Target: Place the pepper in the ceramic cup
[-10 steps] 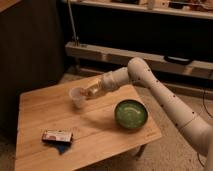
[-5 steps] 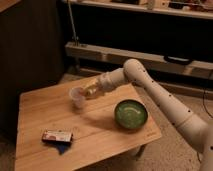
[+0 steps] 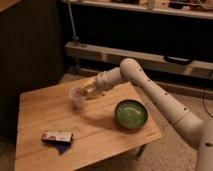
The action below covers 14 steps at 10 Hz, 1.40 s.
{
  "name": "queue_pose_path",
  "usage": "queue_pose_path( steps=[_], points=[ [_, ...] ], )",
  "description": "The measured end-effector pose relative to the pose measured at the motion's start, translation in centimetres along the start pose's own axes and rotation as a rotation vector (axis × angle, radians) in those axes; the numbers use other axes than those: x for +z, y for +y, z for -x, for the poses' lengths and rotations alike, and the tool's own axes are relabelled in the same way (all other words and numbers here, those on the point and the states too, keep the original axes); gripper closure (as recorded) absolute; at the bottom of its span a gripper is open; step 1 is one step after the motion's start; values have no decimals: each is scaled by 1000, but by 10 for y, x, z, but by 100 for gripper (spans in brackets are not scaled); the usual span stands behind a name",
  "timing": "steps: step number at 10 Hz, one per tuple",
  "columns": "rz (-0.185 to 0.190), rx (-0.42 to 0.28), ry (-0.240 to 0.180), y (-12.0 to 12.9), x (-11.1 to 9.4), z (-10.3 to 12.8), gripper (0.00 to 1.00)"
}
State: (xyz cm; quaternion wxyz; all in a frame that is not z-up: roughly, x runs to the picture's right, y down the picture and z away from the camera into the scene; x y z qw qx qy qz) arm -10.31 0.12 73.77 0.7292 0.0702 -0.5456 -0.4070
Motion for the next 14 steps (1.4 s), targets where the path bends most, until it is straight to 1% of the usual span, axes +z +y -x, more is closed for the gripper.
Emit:
queue_pose_path(
  steps=[1,2,6,8,9,10,13,14],
  points=[
    [7,6,2,1,2,-2,99],
    [12,12,4,2,4,-4,95],
    [26,36,13,6,12,-12,53],
    [27,47,10,6,17,-16,32],
    [26,51,6,5,19,-17,24],
    [25,54,2,5,21,-18,21],
    [-5,58,-24,4,23,-18,20],
    [-6,58,-24,4,22,-18,20]
  ],
)
